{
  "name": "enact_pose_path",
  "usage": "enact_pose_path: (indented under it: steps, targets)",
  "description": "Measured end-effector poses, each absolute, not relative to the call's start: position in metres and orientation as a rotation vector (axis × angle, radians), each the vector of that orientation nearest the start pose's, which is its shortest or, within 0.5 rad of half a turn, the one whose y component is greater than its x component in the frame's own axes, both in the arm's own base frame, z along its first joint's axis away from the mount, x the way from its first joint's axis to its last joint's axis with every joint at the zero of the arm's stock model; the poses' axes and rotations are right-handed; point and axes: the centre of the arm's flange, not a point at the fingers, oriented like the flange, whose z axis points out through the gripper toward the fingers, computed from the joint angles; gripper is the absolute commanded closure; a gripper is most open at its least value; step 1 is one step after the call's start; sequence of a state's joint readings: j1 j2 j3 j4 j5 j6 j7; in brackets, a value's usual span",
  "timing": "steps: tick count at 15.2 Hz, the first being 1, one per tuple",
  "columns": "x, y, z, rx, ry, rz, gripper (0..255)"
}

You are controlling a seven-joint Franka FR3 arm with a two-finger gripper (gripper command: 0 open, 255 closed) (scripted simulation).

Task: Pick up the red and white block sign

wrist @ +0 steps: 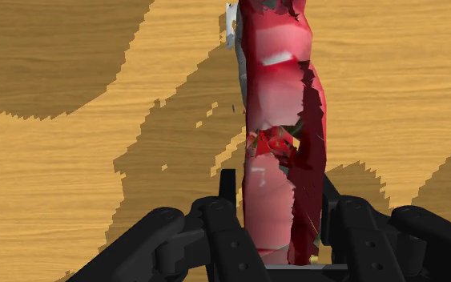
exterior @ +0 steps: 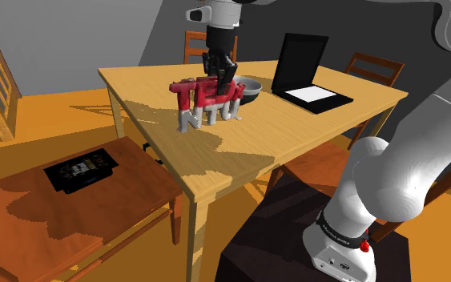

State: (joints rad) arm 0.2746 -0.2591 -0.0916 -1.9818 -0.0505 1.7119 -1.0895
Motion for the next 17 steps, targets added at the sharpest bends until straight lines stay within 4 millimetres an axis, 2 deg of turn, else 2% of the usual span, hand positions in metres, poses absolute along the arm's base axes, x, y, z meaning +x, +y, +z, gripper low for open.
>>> enact_pose_path:
  steps: [4,17]
  targets:
    - [0.472,0.078,0.585,-2.531,-1.89,0.037,255]
    - [0.472,0.078,0.65,-2.531,-1.89,0.038,255]
